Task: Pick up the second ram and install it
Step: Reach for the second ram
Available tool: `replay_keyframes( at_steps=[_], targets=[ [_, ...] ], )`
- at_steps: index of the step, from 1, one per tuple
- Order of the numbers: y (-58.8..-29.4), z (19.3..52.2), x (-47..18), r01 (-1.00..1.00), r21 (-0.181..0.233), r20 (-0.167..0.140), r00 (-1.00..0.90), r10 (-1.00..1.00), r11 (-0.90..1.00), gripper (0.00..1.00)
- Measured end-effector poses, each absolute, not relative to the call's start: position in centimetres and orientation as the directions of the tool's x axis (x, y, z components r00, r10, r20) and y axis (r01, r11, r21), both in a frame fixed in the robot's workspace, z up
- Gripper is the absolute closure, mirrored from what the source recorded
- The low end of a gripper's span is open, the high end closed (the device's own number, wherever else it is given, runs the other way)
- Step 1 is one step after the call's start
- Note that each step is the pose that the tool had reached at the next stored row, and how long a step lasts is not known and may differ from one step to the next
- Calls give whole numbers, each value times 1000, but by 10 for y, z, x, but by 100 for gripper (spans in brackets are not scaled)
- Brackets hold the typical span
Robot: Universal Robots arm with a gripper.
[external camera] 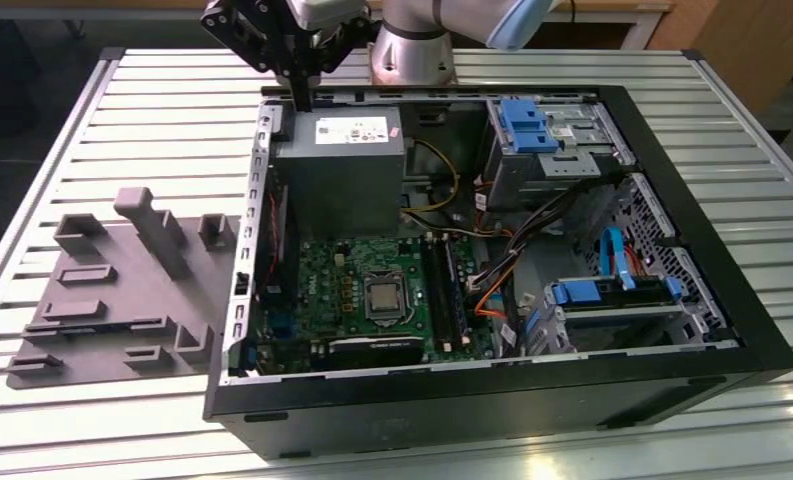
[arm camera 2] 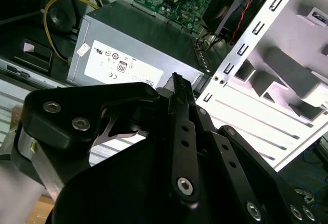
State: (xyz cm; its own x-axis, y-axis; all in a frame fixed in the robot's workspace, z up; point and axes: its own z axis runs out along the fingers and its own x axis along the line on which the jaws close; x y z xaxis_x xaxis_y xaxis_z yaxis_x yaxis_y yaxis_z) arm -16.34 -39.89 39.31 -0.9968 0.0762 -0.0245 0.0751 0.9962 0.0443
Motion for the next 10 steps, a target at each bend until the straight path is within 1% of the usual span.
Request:
replay_keyframes(
  at_steps=[10],
  targets=[
    [-399, 393, -168, 75, 44, -24, -997, 76, 996, 89]
  ],
)
